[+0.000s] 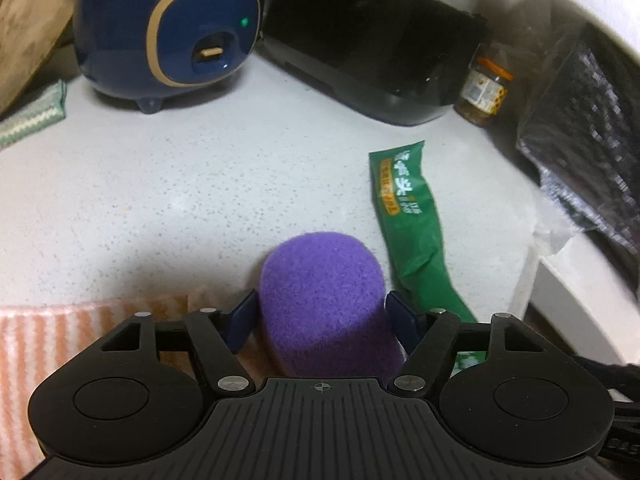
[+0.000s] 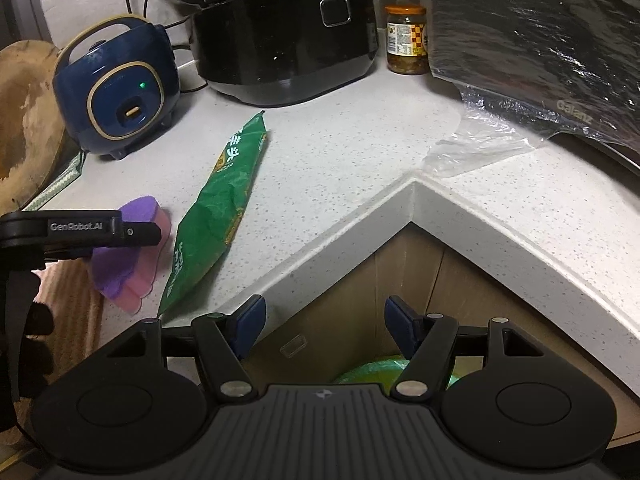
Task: Collect trash
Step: 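Lower the left tool onto the purple sponge and close on it, then close the right tool on the green snack wrapper while the left tool holds the sponge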
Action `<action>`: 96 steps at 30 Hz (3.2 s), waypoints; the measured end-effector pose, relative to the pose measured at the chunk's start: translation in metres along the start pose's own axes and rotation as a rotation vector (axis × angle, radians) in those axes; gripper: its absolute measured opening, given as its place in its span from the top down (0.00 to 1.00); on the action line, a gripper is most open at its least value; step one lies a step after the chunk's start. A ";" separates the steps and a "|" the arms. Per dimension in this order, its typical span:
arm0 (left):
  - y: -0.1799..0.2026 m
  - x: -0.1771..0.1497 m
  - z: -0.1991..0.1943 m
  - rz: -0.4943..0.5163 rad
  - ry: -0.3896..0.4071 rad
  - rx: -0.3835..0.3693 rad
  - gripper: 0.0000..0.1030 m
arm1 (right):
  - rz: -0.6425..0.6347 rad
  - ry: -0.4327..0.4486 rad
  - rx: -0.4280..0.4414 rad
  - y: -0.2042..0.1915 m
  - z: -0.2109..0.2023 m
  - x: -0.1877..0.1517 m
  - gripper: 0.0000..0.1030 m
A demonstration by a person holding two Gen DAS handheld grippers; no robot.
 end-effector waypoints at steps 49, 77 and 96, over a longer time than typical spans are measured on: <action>-0.095 -0.031 -0.090 -0.303 0.054 -0.005 0.29 | -0.446 -0.016 0.183 -0.162 0.028 0.046 0.73; -0.072 -0.042 -0.072 -0.148 -0.007 0.056 0.29 | -0.315 0.042 0.149 -0.101 0.016 0.070 0.39; -0.070 -0.041 -0.069 -0.101 -0.017 0.010 0.29 | -0.304 -0.077 0.109 -0.120 0.084 0.082 0.49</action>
Point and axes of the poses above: each gripper's, at about its wrist camera, not at the fingertips, and z roughly the way its jaws point, y to its right, x to its top, the point moved 9 cm from there along z, roughly the way its jaws point, and after that the axes turned 10 degrees about -z, right-handed, at the moved point
